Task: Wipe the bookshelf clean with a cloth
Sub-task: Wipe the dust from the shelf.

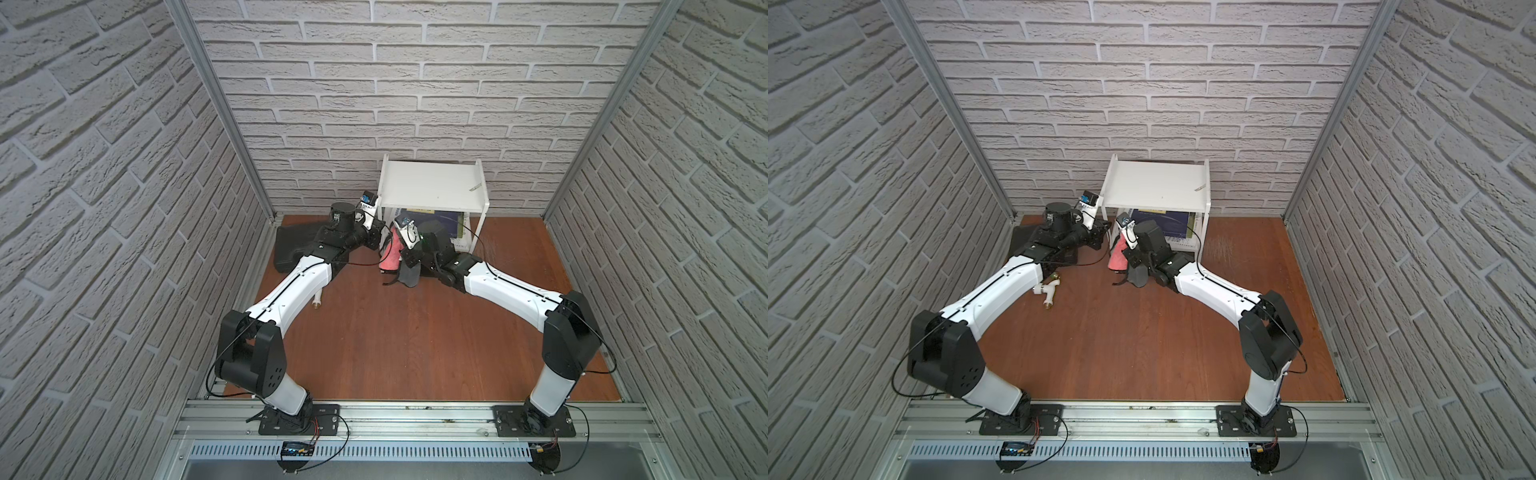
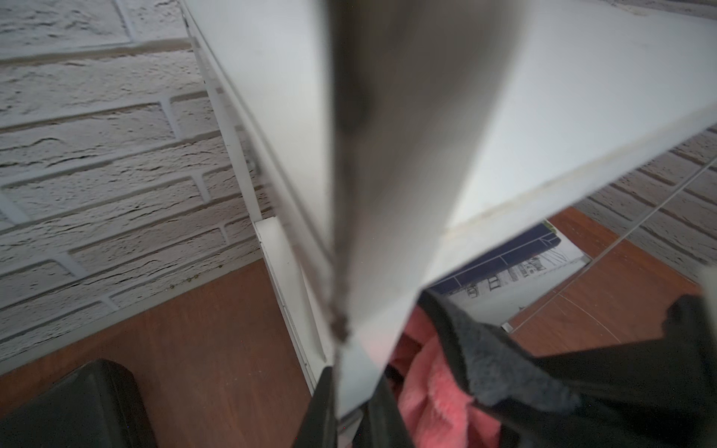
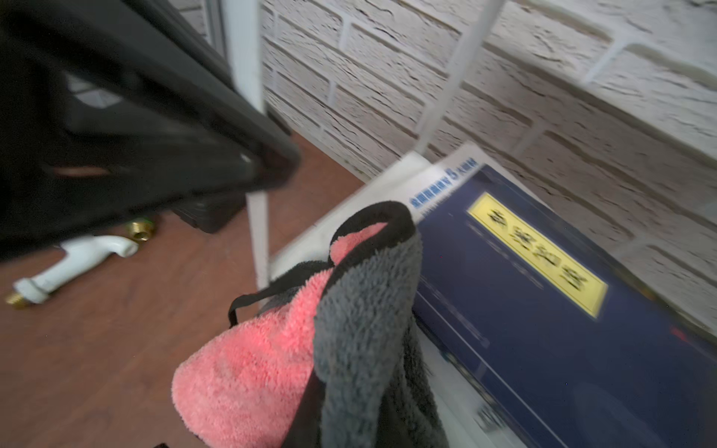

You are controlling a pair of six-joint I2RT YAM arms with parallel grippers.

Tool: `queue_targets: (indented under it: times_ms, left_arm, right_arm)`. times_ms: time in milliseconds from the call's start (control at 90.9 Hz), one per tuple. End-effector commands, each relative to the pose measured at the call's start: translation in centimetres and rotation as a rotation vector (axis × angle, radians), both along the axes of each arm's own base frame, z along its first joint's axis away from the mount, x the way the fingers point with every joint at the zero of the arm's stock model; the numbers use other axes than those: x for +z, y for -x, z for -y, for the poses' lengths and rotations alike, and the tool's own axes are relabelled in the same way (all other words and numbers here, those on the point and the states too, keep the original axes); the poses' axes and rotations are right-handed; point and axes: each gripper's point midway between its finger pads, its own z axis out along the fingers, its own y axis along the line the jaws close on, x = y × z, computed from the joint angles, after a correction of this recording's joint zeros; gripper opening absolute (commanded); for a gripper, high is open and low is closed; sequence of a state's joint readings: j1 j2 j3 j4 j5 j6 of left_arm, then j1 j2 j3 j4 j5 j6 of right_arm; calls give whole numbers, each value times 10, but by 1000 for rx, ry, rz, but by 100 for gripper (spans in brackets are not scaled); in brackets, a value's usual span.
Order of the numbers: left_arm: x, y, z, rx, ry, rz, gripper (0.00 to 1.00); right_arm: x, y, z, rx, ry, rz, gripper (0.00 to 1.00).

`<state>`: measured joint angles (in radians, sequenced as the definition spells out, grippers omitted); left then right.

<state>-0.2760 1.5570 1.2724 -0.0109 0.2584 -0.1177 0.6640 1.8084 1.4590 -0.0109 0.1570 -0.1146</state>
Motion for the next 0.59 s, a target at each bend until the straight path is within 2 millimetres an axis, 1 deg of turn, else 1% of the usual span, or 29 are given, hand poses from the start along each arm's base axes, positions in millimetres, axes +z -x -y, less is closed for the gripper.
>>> queue_targets:
  times_ms: [0, 44, 66, 99, 110, 143, 176, 187, 220, 231, 242, 264, 286, 341, 396, 440, 484, 517, 583]
  left_arm:
    - [-11, 7, 3, 1, 51, -60, 0]
    - [-12, 8, 2, 2, 48, -62, 0]
    - [-12, 8, 1, 2, 47, -65, 0]
    - [-13, 9, 0, 1, 49, -66, 0]
    - [-13, 9, 0, 0, 50, -67, 0]
    - [-13, 9, -2, 2, 55, -71, 0]
    - [-12, 9, -6, 6, 63, -71, 0]
    - [-11, 9, -6, 7, 65, -70, 0]
    - [-11, 8, -9, 11, 70, -71, 0]
    - [-10, 8, -10, 13, 71, -70, 0]
    - [-10, 8, -11, 13, 72, -69, 0]
    - [-8, 8, -12, 14, 74, -66, 0]
    - [-8, 9, -13, 16, 74, -66, 0]
    - [-5, 10, -15, 18, 74, -60, 0]
    - [-3, 10, -17, 20, 73, -55, 0]
    - [-2, 11, -16, 13, 74, -53, 0]
    - [-3, 12, -14, 4, 79, -56, 0]
    - [-2, 12, -12, -3, 83, -56, 0]
    - [-4, 11, -10, -8, 84, -64, 0]
  right_arm:
    - [14, -6, -16, -10, -88, 21, 3]
    - [14, -12, -1, -88, -54, 39, 3]
    - [15, -16, 12, -153, -23, 57, 3]
    - [12, -17, 30, -219, 29, 63, 3]
    - [14, -17, 37, -243, 44, 71, 3]
    - [7, -15, 55, -282, 90, 64, 3]
    - [9, -10, 73, -303, 113, 62, 3]
    - [4, -7, 78, -303, 124, 51, 3]
    - [0, 1, 93, -297, 133, 35, 3]
    - [-5, 4, 98, -292, 141, 21, 2]
    - [-6, 6, 102, -286, 143, 13, 3]
    - [-14, 12, 111, -272, 162, -10, 2]
    - [-14, 18, 123, -277, 169, -20, 3]
    - [-22, 26, 155, -325, 189, -61, 2]
    - [-28, 31, 176, -357, 208, -94, 3]
    - [-29, 33, 183, -372, 222, -106, 3]
    - [-27, 33, 177, -346, 214, -115, 3]
    - [-26, 33, 161, -278, 179, -136, 3]
    - [-19, 35, 120, -142, 79, -158, 3]
